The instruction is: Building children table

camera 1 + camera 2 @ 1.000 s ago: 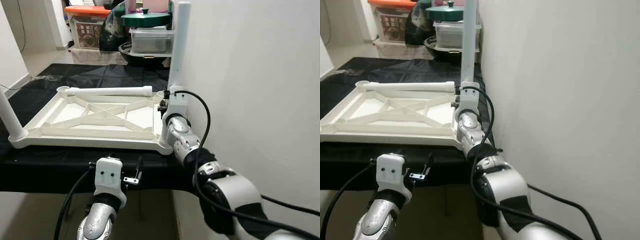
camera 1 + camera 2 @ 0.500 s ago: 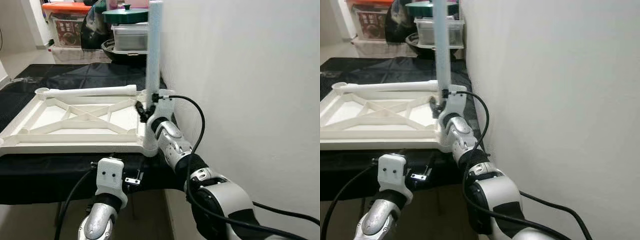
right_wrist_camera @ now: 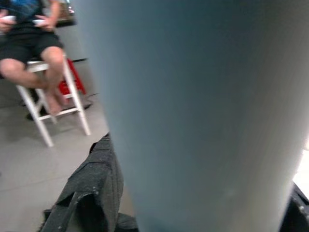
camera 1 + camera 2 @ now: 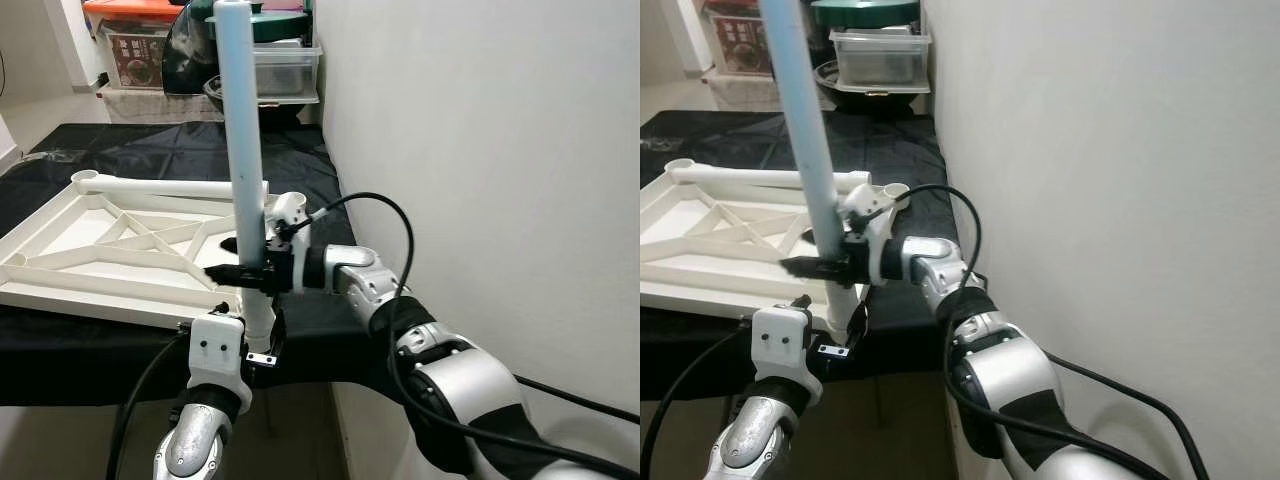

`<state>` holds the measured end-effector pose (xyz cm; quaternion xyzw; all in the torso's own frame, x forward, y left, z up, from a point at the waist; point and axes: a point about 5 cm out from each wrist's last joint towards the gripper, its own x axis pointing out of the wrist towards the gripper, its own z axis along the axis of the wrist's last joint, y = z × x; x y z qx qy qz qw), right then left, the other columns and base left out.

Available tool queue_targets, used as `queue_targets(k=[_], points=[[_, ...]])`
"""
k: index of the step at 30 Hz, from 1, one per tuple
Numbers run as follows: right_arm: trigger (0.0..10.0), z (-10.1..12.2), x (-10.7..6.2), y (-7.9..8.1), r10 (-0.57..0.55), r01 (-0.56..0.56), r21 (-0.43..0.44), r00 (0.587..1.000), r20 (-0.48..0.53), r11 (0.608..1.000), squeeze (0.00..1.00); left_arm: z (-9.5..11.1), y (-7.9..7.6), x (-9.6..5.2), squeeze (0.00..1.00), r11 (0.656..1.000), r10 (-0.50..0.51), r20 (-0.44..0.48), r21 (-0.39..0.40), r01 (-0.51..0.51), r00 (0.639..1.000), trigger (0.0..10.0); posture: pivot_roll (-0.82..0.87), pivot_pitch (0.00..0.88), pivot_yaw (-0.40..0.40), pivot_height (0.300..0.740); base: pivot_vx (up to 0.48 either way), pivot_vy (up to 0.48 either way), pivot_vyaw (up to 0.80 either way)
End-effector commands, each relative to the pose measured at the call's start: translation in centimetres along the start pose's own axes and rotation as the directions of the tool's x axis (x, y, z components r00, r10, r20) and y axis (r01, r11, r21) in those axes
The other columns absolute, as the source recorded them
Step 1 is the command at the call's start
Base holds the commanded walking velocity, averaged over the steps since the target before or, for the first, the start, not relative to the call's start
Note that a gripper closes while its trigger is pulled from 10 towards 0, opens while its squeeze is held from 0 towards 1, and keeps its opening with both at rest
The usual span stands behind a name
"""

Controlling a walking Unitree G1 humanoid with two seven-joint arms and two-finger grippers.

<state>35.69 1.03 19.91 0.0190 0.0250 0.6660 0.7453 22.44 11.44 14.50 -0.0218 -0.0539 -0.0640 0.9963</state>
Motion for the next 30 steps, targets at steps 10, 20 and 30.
queue_targets(k=[10,20,30], points=[[0.0,-0.3,0.1,-2.5,-0.57,0.57,0.045,0.821,-0.025,0.82,0.0,-0.2,-0.2,-0.1,0.0,1.0,-0.005,-0.01,-0.001,0.005,1.0,10.0,0.03,0.0,-0.06,0.74,0.0,0.0,0.0],[0.0,-2.5,-7.0,-5.4,-0.993,0.985,0.171,0.029,-0.116,0.009,0.0,-0.4,-0.3,-0.1,0.0,1.0,-0.012,-0.014,-0.001,0.012,1.0,10.0,0.02,0.0,-0.055,0.74,0.0,0.0,0.0],[10.0,-1.9,-3.0,-3.8,-0.978,0.935,0.297,0.208,-0.023,0.192,0.88,-0.4,-0.4,-0.2,0.0,1.0,-0.014,-0.017,-0.001,0.014,1.0,10.0,0.02,0.0,-0.051,0.74,0.0,0.0,0.0]])
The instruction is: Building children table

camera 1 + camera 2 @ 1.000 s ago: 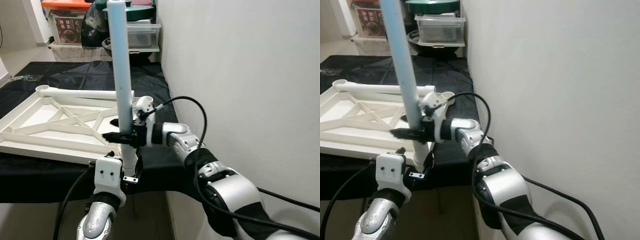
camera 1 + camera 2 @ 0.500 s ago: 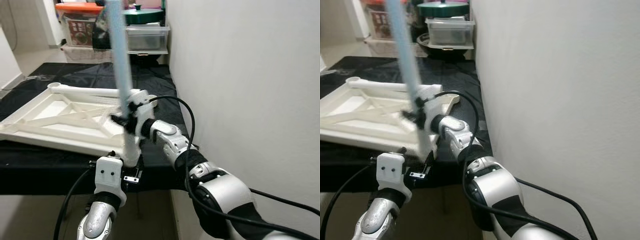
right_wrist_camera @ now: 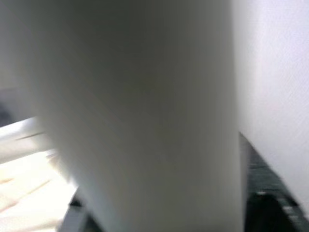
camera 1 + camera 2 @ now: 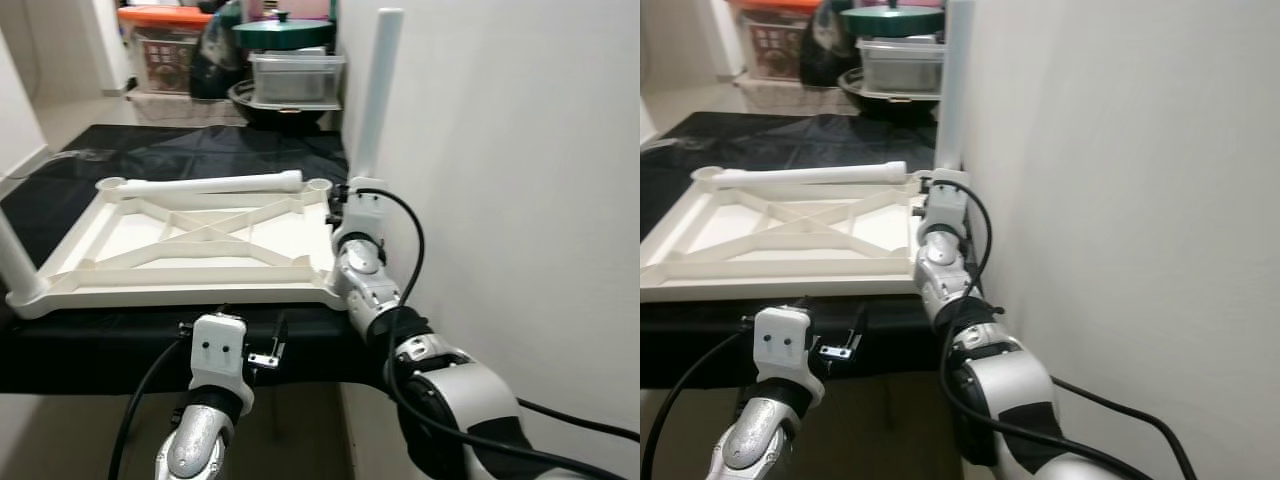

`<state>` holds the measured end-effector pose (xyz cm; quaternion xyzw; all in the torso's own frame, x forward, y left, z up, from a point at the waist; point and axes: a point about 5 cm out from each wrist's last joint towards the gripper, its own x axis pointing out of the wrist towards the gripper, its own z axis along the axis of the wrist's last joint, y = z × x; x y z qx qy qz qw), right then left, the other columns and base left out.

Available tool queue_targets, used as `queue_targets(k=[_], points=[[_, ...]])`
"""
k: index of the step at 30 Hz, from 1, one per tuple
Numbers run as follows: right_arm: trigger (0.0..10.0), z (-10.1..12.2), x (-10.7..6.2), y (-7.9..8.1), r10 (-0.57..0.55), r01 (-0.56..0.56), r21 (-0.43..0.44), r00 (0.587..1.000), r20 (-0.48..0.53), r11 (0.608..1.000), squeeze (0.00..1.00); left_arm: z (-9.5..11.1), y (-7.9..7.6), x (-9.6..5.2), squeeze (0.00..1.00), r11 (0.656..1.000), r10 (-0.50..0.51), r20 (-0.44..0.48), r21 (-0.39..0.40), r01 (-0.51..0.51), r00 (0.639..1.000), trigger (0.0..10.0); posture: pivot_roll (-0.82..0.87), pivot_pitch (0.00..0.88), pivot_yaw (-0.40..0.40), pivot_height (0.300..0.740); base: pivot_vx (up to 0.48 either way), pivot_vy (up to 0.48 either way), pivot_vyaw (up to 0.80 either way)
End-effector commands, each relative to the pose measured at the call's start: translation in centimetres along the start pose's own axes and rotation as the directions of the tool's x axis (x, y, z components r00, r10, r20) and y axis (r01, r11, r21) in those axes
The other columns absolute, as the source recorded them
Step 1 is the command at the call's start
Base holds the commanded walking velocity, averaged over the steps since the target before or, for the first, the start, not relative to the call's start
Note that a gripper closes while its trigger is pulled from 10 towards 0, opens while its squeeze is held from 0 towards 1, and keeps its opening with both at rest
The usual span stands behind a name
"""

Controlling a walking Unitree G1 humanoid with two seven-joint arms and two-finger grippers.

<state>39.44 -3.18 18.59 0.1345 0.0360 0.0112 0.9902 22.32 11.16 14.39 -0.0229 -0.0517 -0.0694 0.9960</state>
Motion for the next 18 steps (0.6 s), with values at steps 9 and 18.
queue_targets(k=[9,18], points=[[10.0,1.0,-0.3,2.4,0.454,-0.455,0.069,0.891,0.028,0.888,0.0,-0.3,-0.1,0.1,0.0,1.0,-0.003,-0.01,0.001,0.003,1.0,10.0,0.02,0.0,-0.054,0.74,0.0,0.0,0.0],[10.0,0.4,-2.0,2.2,0.904,-0.915,0.035,0.391,-0.175,0.402,0.0,-0.2,-0.1,0.1,0.0,1.0,-0.006,-0.007,-0.003,0.006,1.0,10.0,0.02,0.0,-0.055,0.74,0.0,0.0,0.0]])
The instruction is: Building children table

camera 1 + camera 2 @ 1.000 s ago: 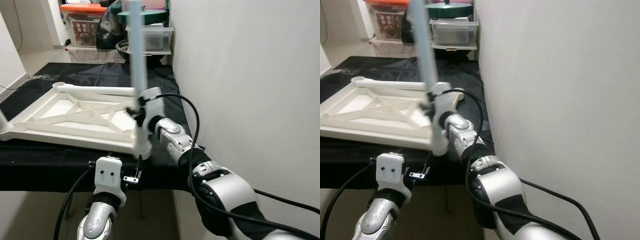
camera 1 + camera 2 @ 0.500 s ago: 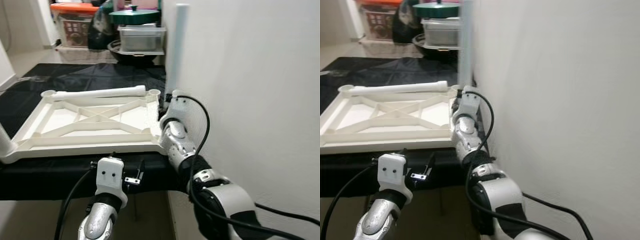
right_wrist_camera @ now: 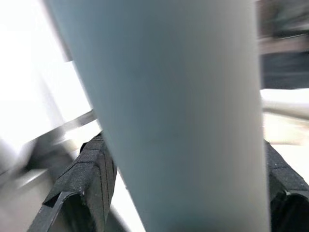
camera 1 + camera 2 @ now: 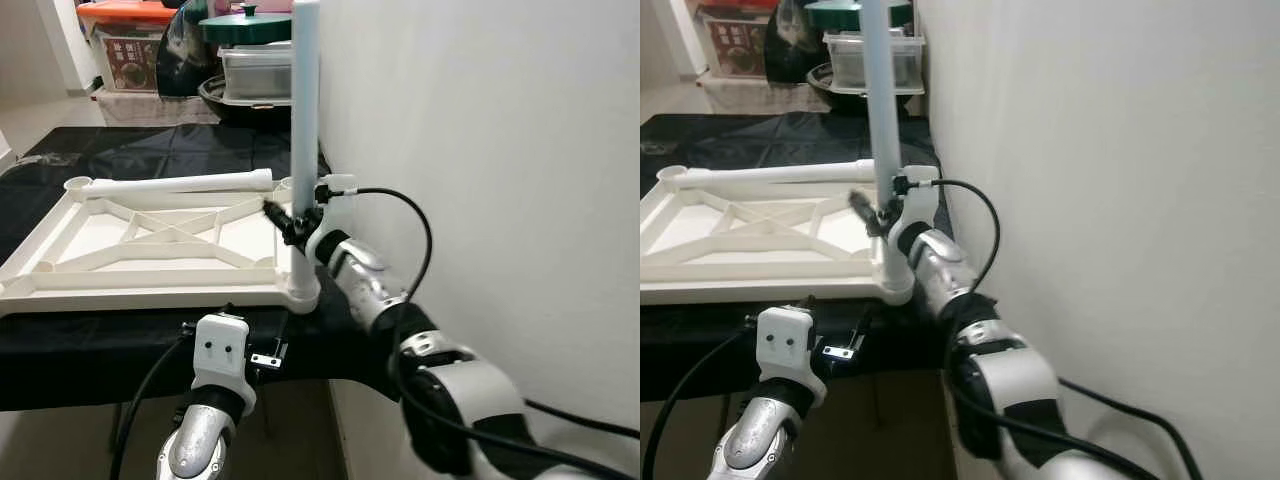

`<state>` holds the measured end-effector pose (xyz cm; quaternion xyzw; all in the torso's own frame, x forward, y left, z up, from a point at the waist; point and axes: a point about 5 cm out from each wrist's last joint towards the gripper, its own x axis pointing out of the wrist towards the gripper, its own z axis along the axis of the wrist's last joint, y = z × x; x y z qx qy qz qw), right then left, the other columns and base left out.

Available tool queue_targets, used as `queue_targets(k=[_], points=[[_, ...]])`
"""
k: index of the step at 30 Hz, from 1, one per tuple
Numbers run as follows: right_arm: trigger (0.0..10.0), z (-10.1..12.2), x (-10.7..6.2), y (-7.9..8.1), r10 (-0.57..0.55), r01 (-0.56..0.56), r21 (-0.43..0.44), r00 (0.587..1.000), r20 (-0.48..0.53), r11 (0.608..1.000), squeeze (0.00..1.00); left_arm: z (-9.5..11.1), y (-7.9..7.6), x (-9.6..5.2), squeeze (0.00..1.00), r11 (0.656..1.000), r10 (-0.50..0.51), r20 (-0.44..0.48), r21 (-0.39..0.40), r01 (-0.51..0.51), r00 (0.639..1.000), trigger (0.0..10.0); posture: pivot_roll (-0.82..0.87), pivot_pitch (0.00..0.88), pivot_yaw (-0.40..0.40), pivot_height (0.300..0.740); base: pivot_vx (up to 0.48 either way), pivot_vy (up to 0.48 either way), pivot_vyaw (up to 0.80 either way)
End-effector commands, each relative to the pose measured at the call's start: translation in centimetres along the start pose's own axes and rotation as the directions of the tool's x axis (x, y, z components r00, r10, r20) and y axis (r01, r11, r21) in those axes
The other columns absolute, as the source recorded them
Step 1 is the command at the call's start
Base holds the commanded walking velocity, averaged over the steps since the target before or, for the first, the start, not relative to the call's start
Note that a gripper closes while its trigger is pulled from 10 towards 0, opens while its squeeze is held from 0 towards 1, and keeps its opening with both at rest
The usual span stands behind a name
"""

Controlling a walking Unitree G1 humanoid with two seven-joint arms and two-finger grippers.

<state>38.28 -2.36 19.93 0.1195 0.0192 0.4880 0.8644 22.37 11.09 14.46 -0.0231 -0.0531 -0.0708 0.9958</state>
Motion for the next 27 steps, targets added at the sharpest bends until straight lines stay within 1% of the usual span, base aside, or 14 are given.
queue_targets(k=[1,4,8,9,13,15,16,18,21,22,23,24,25,27], points=[[10.0,-0.5,0.5,1.2,0.164,-0.165,-0.005,0.984,-0.075,0.986,0.0,-0.2,-0.1,0.1,0.0,1.0,-0.004,-0.009,-0.002,0.004,1.0,10.0,0.02,0.0,-0.055,0.74,0.0,0.0,0.0],[10.0,-0.7,0.3,2.4,0.363,-0.373,-0.046,0.92,-0.149,0.927,0.0,-0.2,-0.1,0.1,0.0,1.0,-0.005,-0.008,-0.002,0.005,1.0,10.0,0.02,0.0,-0.055,0.74,0.0,0.0,0.0],[10.0,-1.1,0.7,3.5,0.458,-0.468,-0.022,0.872,-0.171,0.883,0.0,-0.2,0.0,0.1,0.0,1.0,-0.005,-0.007,-0.001,0.005,1.0,10.0,0.02,0.0,-0.056,0.74,0.0,0.0,0.0],[0.0,-1.1,0.7,3.5,0.459,-0.47,-0.023,0.871,-0.175,0.882,0.0,-0.2,0.0,0.1,0.0,1.0,-0.005,-0.007,-0.001,0.005,1.0,10.0,0.02,0.0,-0.056,0.74,0.0,0.0,0.0],[0.0,-1.4,1.9,3.6,0.312,-0.331,-0.08,0.932,-0.183,0.94,0.0,-0.2,0.0,0.1,0.0,1.0,-0.004,-0.008,0.001,0.004,1.0,10.0,0.03,0.0,-0.058,0.74,0.0,0.0,0.0],[0.0,-1.1,2.3,3.0,0.166,-0.182,-0.101,0.975,-0.147,0.978,0.0,-0.2,0.1,0.1,0.0,1.0,-0.001,-0.008,0.001,0.001,1.0,10.0,0.03,0.0,-0.058,0.74,0.0,0.0,0.0],[0.0,-1.1,2.3,3.0,0.166,-0.182,-0.101,0.975,-0.147,0.978,0.0,-0.2,0.1,0.1,0.0,1.0,-0.001,-0.008,0.001,0.001,1.0,10.0,0.03,0.0,-0.058,0.74,0.0,0.0,0.0],[0.0,-0.7,2.3,2.0,-0.002,-0.011,-0.122,0.995,-0.104,0.993,0.0,-0.2,0.1,0.0,0.0,1.0,0.001,-0.008,0.001,-0.001,1.0,10.0,0.03,0.0,-0.059,0.74,0.0,0.0,0.0],[0.0,-0.4,2.0,0.8,-0.2,0.189,-0.133,0.977,-0.075,0.973,0.0,-0.2,0.1,0.0,0.0,1.0,0.001,-0.01,0.0,-0.001,1.0,10.0,0.02,0.0,-0.057,0.74,0.0,0.0,0.0],[0.0,-0.4,2.0,0.8,-0.2,0.189,-0.133,0.977,-0.075,0.973,0.0,-0.2,0.1,0.0,0.0,1.0,0.001,-0.01,0.0,-0.001,1.0,10.0,0.02,0.0,-0.057,0.74,0.0,0.0,0.0],[0.0,-0.3,1.5,-0.3,-0.348,0.339,-0.128,0.936,-0.054,0.932,0.0,-0.3,0.1,0.0,0.0,1.0,0.0,-0.011,-0.001,0.0,1.0,10.0,0.02,0.0,-0.054,0.74,0.0,0.0,0.0],[0.0,-0.3,1.5,-0.3,-0.348,0.339,-0.128,0.936,-0.054,0.932,0.0,-0.3,0.1,0.0,0.0,1.0,0.0,-0.011,-0.001,0.0,1.0,10.0,0.02,0.0,-0.054,0.74,0.0,0.0,0.0],[0.0,-0.2,1.1,-1.0,-0.445,0.438,-0.122,0.894,-0.04,0.891,0.0,-0.3,0.1,0.0,0.0,1.0,-0.001,-0.011,-0.001,0.001,1.0,10.0,0.02,0.0,-0.054,0.74,0.0,0.0,0.0],[0.0,-0.4,-1.1,-3.3,-0.744,0.743,-0.064,0.668,-0.004,0.667,0.0,-0.3,0.0,0.0,0.0,1.0,-0.004,-0.012,-0.002,0.004,1.0,10.0,0.02,0.0,-0.052,0.74,0.0,0.0,0.0]])
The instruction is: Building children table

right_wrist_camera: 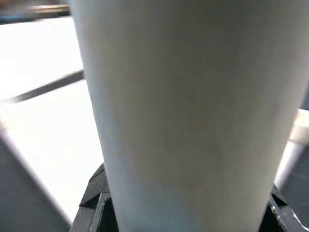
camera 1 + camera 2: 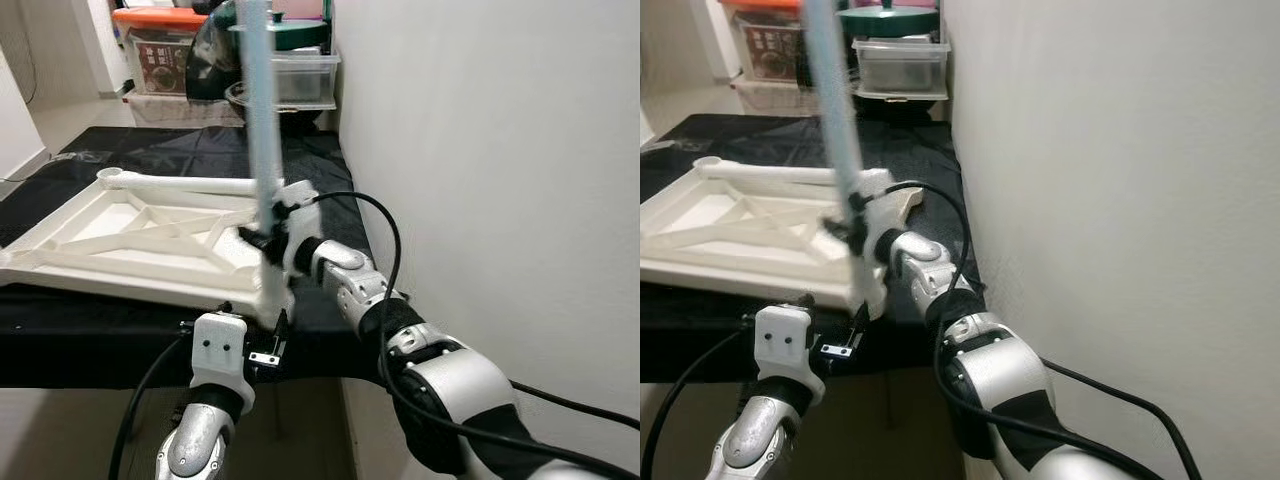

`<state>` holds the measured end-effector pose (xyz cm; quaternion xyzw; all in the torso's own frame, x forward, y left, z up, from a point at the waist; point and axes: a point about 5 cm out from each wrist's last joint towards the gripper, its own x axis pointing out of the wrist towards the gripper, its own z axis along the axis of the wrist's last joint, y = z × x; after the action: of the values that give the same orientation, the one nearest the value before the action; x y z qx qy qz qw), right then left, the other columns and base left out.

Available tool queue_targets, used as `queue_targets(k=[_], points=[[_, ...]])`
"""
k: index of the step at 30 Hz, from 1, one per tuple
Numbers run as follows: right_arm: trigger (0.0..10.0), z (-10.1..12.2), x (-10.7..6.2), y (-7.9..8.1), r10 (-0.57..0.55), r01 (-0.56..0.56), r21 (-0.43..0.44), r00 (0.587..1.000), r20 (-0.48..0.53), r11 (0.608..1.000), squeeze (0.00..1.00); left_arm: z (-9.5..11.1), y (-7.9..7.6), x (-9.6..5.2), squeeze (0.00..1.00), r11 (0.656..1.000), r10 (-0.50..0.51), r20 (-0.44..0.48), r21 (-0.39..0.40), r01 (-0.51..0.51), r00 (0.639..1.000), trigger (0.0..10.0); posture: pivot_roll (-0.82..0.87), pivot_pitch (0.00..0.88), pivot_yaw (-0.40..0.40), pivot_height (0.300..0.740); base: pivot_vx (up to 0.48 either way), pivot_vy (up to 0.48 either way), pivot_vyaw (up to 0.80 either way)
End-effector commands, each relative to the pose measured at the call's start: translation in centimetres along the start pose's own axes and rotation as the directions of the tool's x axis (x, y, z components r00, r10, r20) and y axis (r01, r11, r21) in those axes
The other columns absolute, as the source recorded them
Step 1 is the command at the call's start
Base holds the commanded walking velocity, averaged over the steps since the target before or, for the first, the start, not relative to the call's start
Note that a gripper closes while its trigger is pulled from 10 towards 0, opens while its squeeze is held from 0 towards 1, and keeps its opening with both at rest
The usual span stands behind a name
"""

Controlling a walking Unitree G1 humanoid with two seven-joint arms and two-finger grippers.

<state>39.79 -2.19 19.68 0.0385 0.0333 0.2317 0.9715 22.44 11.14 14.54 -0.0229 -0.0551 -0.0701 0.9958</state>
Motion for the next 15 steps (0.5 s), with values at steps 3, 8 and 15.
queue_targets(k=[3,8,15], points=[[0.0,-1.7,-1.4,-4.2,-0.505,0.512,0.153,0.859,-0.082,0.846,0.0,-0.3,-0.1,-0.1,0.0,1.0,-0.006,-0.016,-0.002,0.006,1.0,10.0,0.02,0.0,-0.052,0.74,0.0,0.0,0.0],[0.0,-2.8,-1.6,-3.3,-0.56,0.573,0.215,0.819,-0.122,0.791,0.0,-0.4,-0.1,-0.1,0.0,1.0,-0.007,-0.018,0.0,0.007,1.0,10.0,0.02,0.0,-0.052,0.74,0.0,0.0,0.0],[10.0,-0.7,-0.1,1.9,-0.184,0.155,0.273,0.979,0.084,0.949,1.0,-0.3,0.0,0.0,0.0,1.0,-0.003,-0.017,0.001,0.003,1.0,10.0,0.02,0.0,-0.054,0.74,0.0,0.0,0.0]])
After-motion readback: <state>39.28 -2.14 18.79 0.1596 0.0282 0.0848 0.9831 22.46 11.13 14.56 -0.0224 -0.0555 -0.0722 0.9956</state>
